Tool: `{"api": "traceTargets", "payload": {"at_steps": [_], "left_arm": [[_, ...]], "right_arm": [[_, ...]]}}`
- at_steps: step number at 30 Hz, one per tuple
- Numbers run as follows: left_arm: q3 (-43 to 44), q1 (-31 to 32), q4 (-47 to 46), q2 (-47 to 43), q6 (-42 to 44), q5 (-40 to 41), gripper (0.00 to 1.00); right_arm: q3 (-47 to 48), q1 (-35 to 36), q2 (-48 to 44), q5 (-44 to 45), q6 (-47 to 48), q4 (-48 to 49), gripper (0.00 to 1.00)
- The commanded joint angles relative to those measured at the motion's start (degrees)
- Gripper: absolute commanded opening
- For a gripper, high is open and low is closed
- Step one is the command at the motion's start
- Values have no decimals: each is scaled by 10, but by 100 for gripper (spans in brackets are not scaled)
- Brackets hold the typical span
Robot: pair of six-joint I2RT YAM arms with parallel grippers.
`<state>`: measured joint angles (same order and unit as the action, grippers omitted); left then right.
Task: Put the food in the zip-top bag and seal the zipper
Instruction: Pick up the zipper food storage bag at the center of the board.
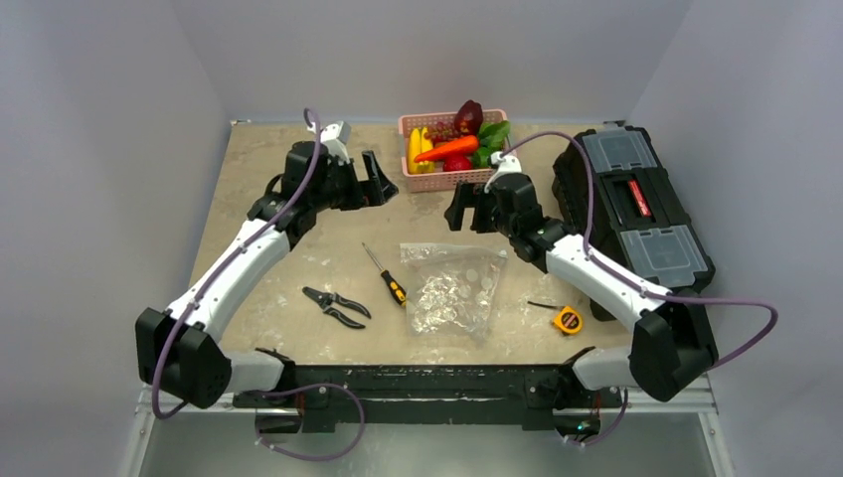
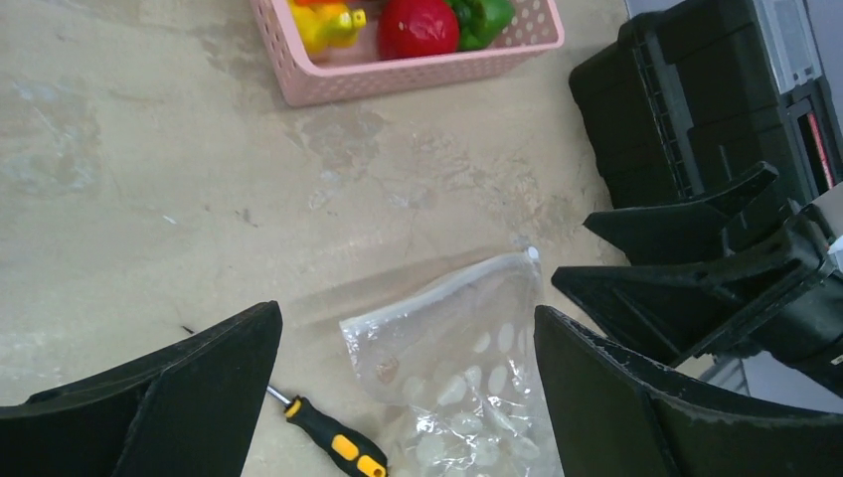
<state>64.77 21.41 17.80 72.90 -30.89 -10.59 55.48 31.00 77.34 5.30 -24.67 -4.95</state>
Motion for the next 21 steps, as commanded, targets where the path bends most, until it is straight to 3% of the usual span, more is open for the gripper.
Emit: {"api": "traceTargets", "payload": {"at_steps": [1, 6, 12, 21], "left_arm": [[25, 2, 20, 59, -78, -69, 98], [14, 2, 1, 141, -170, -170, 98], [-34, 3, -43, 184, -240, -184, 98], [-9, 9, -41, 261, -233, -203, 95]], "right_arm": [[-45, 1, -17, -66, -30, 1, 99], [-106, 1, -61, -36, -56, -15, 99], [-145, 1, -92, -12, -75, -16, 99], [-154, -6, -94, -9, -87, 3, 99]]}}
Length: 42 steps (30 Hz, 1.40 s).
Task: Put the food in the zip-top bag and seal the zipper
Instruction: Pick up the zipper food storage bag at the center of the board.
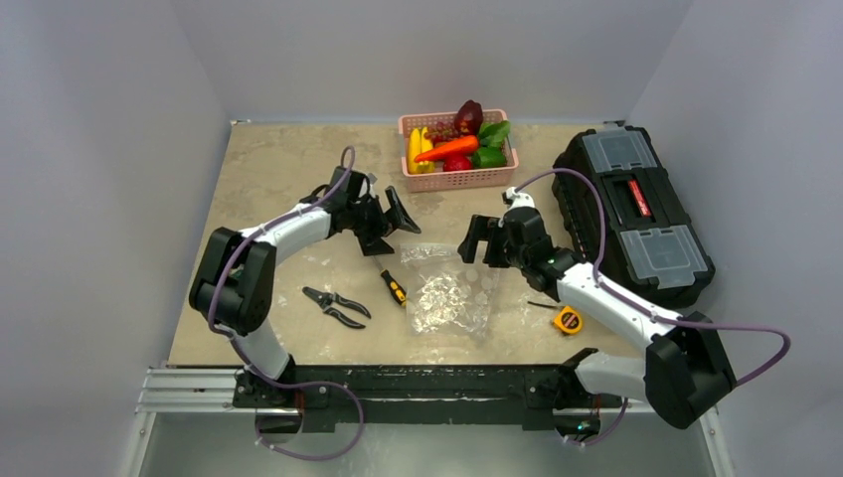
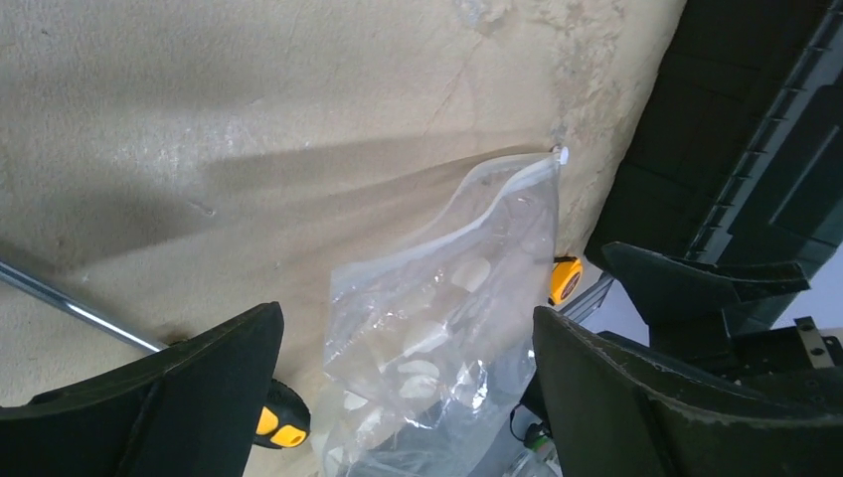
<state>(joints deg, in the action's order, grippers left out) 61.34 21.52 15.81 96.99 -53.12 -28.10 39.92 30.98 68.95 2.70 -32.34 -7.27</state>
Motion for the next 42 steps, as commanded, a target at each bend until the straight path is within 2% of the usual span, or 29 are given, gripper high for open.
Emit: {"api": "traceTargets", "payload": {"at_steps": [1, 6, 13, 17, 20, 24, 31, 36, 42], "left_arm": [[30, 11, -20, 25, -8, -28, 95], [48, 22, -27, 49, -1, -44, 83], [91, 25, -14, 101, 12, -84, 44], [96, 33, -9, 104, 18, -88, 38], [104, 39, 6, 105, 31, -81, 38], [111, 44, 16, 113, 41, -75, 45], [125, 48, 33, 142, 56, -69, 48], [142, 48, 54, 157, 81, -50, 59], [166, 51, 30, 186, 85, -86, 57]], "right_arm": [[3, -8, -12, 18, -8, 25, 99], [1, -15, -19, 16, -2, 22, 99], [-17, -25, -27, 6, -8, 37, 99], [-30, -30, -41, -1, -11, 47, 99], [-36, -33, -50, -3, -10, 47, 99], [-40, -38, -67, -7, -8, 49, 99], [-44, -40, -84, -12, -6, 49, 99], [-51, -42, -97, -11, -6, 46, 99], [-52, -44, -103, -14, -4, 38, 99]]}}
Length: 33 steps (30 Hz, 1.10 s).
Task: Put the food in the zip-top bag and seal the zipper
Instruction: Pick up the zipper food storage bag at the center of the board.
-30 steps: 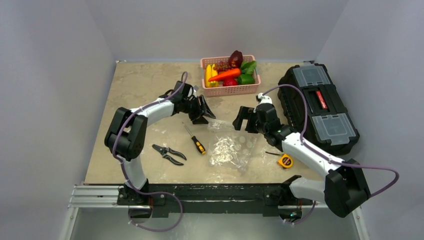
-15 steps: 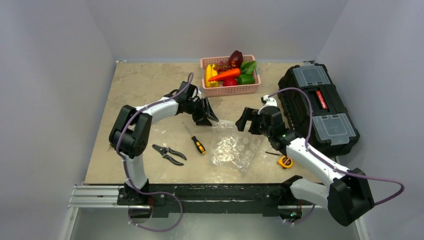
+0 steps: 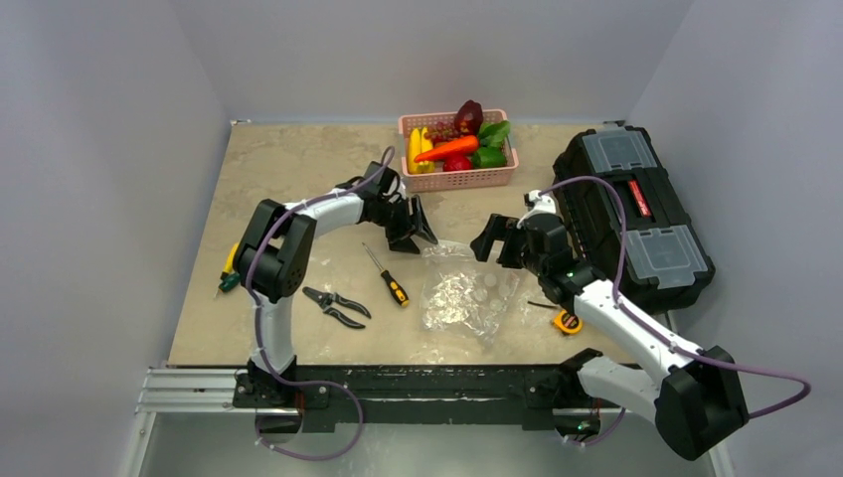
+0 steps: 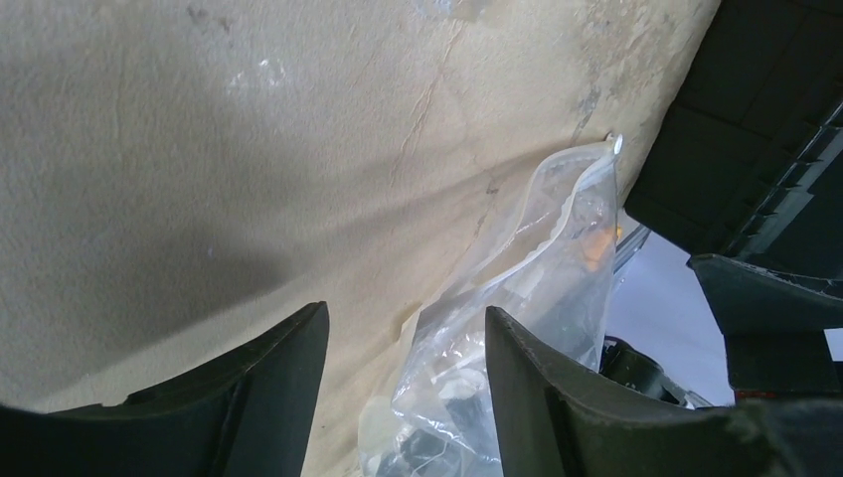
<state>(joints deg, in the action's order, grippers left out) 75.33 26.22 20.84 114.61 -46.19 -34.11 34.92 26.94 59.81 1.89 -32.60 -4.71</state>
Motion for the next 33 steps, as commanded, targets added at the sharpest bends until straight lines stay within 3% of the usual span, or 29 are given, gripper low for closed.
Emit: {"api": "traceTargets", "payload": {"at_steps": [1, 6, 9, 15, 27, 33], "left_arm": [[23, 5, -31, 7, 13, -32, 56], [19, 11, -49, -2, 9, -44, 47], [19, 15, -51, 3, 3, -54, 37], [25, 15, -48, 2, 8, -61, 2], [16, 16, -50, -136, 91, -9, 0], [7, 19, -94, -193, 141, -46, 0]], "right_arm": [[-1, -4, -14, -6, 0, 12, 99], [0, -5, -20, -6, 3, 7, 99], [0, -6, -20, -6, 4, 6, 99], [-1, -8, -19, -7, -2, 9, 99], [-31, -75, -64, -48, 11, 22, 99], [-44, -104, -83, -126, 28, 72, 99]]}}
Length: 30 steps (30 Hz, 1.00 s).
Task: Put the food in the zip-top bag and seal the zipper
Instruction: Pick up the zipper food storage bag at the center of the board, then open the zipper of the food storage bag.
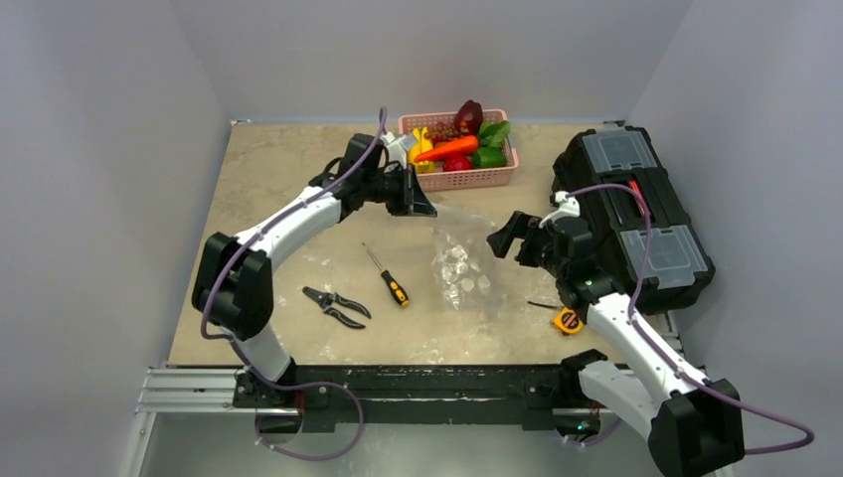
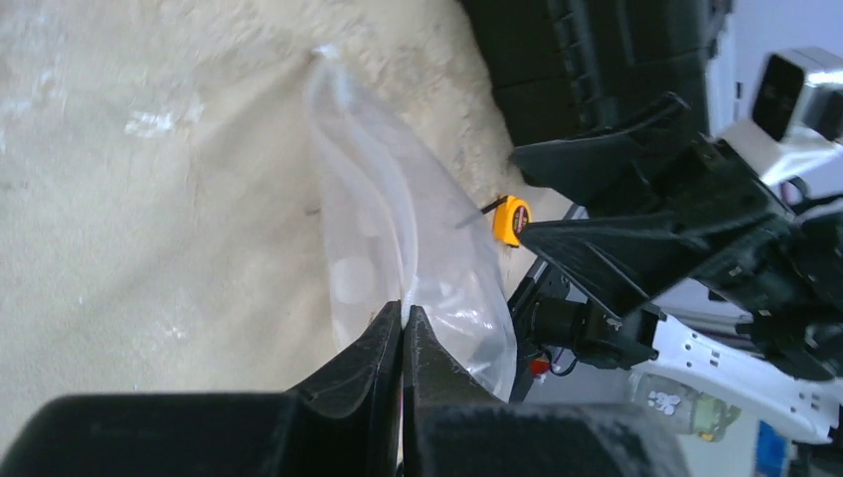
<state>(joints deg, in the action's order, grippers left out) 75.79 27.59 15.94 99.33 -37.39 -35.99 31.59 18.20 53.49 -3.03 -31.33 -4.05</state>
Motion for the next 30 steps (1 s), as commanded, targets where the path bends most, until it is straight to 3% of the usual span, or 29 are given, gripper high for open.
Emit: {"api": "traceTargets", "payload": {"at_steps": [1, 7, 13, 16, 21, 30], "left_arm": [[2, 6, -42, -46, 64, -30, 0], [15, 26, 19, -98, 156, 30, 0], [1, 77, 37, -153, 241, 101, 0], [-3, 108, 46, -179, 269, 133, 0], [-53, 151, 18, -239, 320, 233, 0], [-84, 192, -1, -284, 354, 315, 0]], "right_arm": [[-16, -27, -23, -105, 10, 83, 99], [-12, -63, -4, -211, -5, 126, 99], [59, -64, 25, -212, 18, 48, 99], [90, -63, 12, -178, 40, 7, 99], [113, -63, 3, -82, -27, -51, 99], [138, -63, 12, -41, -50, -70, 99]]}}
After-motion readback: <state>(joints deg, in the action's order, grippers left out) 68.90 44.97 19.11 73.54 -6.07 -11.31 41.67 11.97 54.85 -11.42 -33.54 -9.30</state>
